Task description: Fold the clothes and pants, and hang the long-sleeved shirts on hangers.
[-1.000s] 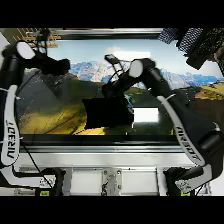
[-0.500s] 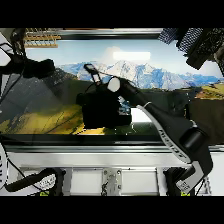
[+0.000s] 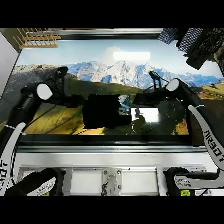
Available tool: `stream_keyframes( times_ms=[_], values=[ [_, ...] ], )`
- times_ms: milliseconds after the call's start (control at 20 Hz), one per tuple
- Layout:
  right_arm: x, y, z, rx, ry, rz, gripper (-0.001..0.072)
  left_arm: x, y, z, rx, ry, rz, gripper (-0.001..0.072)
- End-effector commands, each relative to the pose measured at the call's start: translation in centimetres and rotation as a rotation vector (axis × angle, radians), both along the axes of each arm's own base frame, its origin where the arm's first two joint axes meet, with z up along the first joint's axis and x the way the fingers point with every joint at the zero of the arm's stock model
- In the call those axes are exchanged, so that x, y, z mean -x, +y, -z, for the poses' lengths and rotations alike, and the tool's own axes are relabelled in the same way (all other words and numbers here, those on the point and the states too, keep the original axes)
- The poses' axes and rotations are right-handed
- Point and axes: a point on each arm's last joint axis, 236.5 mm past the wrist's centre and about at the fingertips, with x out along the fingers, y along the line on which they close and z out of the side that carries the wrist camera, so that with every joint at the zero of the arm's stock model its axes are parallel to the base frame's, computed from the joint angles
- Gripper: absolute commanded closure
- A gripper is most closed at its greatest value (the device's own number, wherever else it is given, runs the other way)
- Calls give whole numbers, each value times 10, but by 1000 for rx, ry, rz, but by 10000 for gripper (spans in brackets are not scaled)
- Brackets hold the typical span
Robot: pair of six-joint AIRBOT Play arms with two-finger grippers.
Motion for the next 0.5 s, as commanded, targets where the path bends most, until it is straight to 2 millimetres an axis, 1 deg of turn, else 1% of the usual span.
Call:
stream_keyframes(
  times_ms=[0,100,250,350,450],
  values=[
    [17,-23,30,-161,115,124,29,21,-34,26,-11,45,86,698],
    [14,-2,37,-251,136,120,29,24,-44,32,-9,58,95,699],
    [7,45,37,-408,125,91,29,25,-47,35,-9,69,96,698],
    [12,72,45,-432,141,70,30,24,-44,35,-9,69,89,698],
    [23,96,56,-420,164,25,30,22,-39,35,-7,72,69,698]
  ],
)
